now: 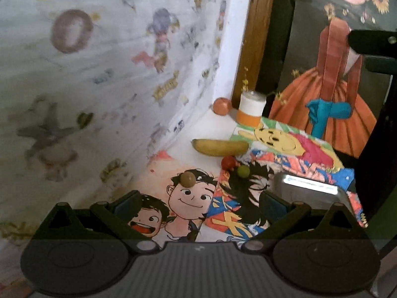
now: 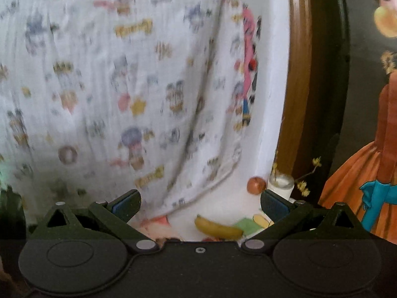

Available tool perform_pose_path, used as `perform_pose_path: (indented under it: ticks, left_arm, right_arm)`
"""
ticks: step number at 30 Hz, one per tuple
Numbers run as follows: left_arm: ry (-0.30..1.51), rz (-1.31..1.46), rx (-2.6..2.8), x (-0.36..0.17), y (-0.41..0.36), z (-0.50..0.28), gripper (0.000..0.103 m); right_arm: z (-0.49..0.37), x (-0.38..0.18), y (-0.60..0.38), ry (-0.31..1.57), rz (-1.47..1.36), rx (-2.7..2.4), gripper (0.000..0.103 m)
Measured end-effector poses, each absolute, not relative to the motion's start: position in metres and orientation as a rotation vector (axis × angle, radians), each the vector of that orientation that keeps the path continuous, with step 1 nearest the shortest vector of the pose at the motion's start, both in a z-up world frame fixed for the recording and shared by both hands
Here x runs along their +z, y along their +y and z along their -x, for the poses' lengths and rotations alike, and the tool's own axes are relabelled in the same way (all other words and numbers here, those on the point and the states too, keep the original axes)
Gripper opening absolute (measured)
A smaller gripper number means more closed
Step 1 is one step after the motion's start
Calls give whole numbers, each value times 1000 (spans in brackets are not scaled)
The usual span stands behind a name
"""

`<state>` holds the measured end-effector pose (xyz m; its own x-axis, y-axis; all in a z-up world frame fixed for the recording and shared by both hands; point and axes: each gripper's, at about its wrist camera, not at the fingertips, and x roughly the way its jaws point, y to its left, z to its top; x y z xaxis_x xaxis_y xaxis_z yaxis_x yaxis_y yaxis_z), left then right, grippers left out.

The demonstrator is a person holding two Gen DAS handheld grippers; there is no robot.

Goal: Organize fruits
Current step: 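Move the left tool toward the small brown fruit while the right tool approaches the red tomato, then grasp the small brown fruit with the left tool while the right tool grasps the red tomato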

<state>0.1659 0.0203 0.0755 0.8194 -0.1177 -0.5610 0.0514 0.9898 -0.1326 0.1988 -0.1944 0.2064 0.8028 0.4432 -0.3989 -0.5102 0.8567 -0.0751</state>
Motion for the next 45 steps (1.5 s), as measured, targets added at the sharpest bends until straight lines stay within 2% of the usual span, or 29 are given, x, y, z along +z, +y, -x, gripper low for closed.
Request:
perform_pose_path:
  ticks: [19, 30, 33, 45]
  left_arm:
    - [694, 84, -87, 34, 27, -242, 103]
    - [694, -47, -134, 12, 20, -279, 101]
    - [698, -54, -142, 8, 17, -285, 99]
    - [767, 16, -153, -4, 24, -308, 68]
  right_arm:
    - [-333, 91, -170, 754, 185, 590, 102]
    - [-390, 39, -162, 848, 163, 608, 85]
    - [-397, 30, -158, 863, 141, 627, 83]
    - [-410, 8, -143, 870, 185, 591, 56]
